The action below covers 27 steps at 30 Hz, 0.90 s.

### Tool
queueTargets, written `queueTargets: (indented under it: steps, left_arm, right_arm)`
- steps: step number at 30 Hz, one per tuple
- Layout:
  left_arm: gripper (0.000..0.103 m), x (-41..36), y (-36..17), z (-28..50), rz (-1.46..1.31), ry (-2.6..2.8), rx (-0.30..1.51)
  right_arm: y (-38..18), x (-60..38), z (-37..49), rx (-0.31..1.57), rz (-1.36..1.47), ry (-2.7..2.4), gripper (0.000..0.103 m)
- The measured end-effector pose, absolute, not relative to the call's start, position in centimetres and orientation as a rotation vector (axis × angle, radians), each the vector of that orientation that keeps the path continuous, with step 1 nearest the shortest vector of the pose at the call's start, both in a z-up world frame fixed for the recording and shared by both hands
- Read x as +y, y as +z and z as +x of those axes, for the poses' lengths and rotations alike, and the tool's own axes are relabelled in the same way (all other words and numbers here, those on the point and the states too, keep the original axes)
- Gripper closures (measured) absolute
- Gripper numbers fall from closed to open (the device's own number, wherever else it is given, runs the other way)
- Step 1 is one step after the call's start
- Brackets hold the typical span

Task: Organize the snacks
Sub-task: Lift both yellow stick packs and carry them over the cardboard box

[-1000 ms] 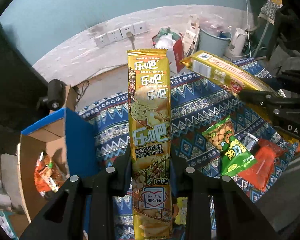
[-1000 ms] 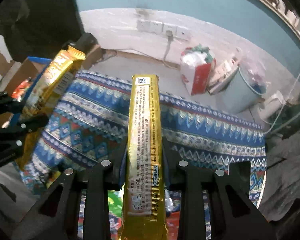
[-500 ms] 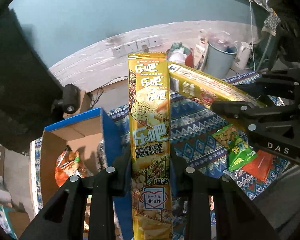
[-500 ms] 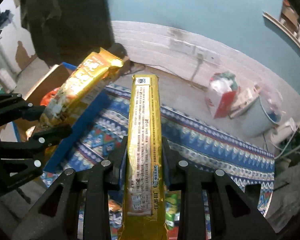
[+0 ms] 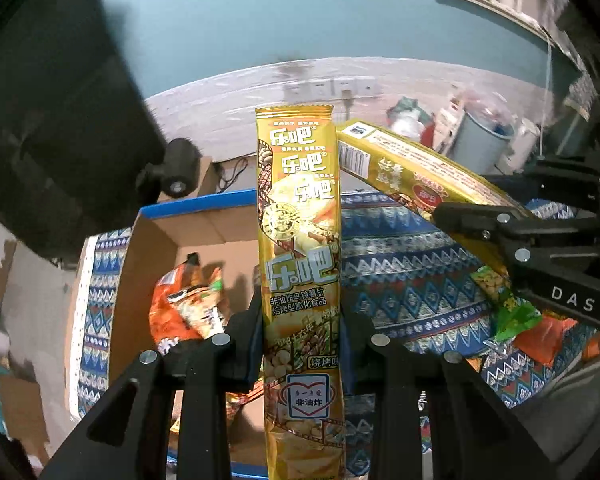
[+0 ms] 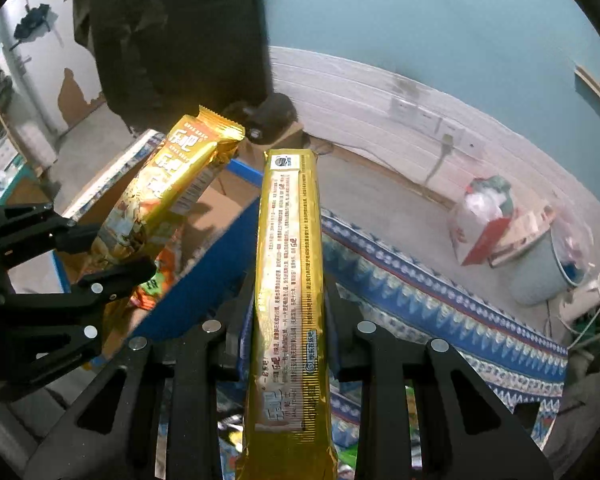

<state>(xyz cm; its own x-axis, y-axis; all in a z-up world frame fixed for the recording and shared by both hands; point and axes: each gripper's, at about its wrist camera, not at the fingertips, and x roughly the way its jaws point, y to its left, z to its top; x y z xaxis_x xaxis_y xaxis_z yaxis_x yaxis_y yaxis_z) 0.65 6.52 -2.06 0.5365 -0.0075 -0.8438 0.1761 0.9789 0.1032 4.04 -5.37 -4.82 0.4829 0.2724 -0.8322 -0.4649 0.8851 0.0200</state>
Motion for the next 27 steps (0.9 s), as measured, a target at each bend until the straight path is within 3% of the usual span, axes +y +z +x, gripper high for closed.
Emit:
queueTargets:
  steps: [27]
  left_arm:
    - [0.071,18.9,-8.2,3.8,0.035,0.108,1.142]
  right_arm:
    - [-9.2,7.0,7.8,1.079,-0.231,0.563,0.076]
